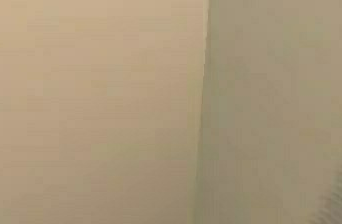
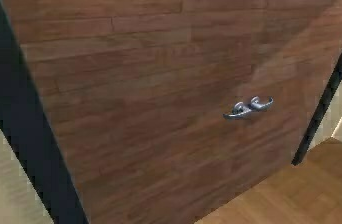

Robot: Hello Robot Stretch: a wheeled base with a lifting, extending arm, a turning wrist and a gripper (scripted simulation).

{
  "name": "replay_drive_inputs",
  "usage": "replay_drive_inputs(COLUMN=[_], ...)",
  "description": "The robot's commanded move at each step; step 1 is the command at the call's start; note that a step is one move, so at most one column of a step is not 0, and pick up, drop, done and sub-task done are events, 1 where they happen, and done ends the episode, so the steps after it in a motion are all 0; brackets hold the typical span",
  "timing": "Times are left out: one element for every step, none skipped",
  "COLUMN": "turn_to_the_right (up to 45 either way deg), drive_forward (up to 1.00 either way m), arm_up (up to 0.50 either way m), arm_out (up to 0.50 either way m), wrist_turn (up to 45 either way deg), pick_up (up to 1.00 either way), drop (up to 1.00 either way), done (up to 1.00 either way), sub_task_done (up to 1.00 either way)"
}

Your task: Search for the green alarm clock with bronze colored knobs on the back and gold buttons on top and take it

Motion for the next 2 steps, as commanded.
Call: replay_drive_inputs(turn_to_the_right=[45.0, 45.0], drive_forward=[0.0, 0.0], arm_up=[0.0, 0.0], arm_out=[0.0, 0.0], wrist_turn=[0.0, 0.0], pick_up=[0.0, 0.0], drop=[0.0, 0.0], done=[0.0, 0.0], sub_task_done=[0.0, 0.0])
